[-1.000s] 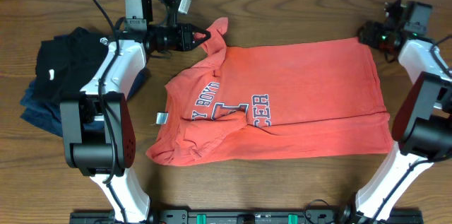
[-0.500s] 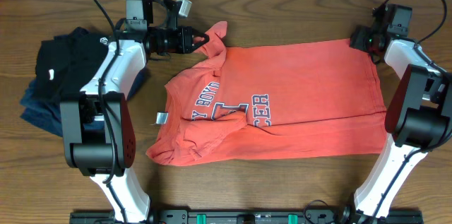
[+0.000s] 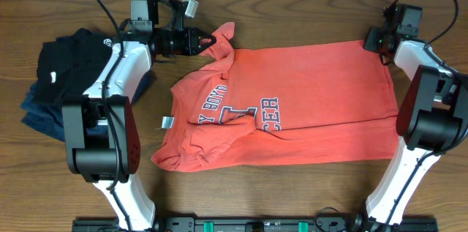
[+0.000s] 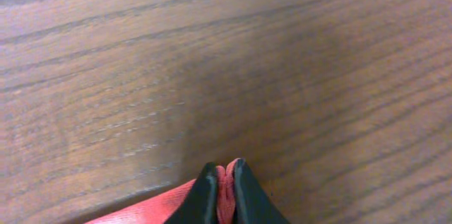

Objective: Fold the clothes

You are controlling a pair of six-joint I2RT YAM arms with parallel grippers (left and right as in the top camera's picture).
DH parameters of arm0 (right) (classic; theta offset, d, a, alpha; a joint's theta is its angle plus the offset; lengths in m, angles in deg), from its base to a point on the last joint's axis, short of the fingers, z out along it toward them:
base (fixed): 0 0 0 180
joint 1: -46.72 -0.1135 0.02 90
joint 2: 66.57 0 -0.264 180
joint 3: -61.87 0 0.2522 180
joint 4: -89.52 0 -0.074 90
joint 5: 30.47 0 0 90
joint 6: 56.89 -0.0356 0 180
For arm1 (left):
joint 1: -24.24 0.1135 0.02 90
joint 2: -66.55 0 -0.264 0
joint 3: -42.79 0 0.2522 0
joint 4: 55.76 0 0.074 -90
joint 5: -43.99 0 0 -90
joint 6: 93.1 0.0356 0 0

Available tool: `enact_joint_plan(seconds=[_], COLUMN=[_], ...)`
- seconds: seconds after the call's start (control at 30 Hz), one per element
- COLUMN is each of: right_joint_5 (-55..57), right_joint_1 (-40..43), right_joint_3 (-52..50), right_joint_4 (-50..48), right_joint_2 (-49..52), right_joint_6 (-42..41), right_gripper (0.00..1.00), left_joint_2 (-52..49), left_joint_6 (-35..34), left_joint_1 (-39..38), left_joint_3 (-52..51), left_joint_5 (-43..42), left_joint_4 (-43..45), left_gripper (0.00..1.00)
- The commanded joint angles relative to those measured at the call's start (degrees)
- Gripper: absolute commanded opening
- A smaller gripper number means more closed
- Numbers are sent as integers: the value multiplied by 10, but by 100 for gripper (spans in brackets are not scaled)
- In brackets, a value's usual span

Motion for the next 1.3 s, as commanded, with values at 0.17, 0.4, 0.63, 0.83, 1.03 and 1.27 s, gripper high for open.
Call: enact_joint_plan(seconds=[0.17, 0.4, 0.63, 0.83, 1.03, 1.27], right_joint_5=[81, 106, 130, 165, 182, 185], right_joint_1=[13, 33, 37, 37, 43, 58], right_joint_3=[7, 8, 8, 8, 8, 8], right_joint_4=[76, 184, 337, 432, 490, 541], right_joint_2=[-25, -101, -145, -154, -166, -197], right_joint_6=[-21, -21, -21, -21, -56, -67], right_gripper=[2, 3, 1, 1, 1, 1], left_joint_2=[10, 54, 85, 92, 96, 121], left_joint_6=[9, 53, 244, 390, 469, 469], left_joint_1=[2, 2, 4, 5, 5, 18], left_joint_3=[2, 2, 2, 2, 2, 2], left_joint_5=[-10, -95, -76, -72, -57, -47], left_joint_4=[-36, -96, -339, -519, -605, -648], left_gripper=[6, 6, 6, 6, 6, 6])
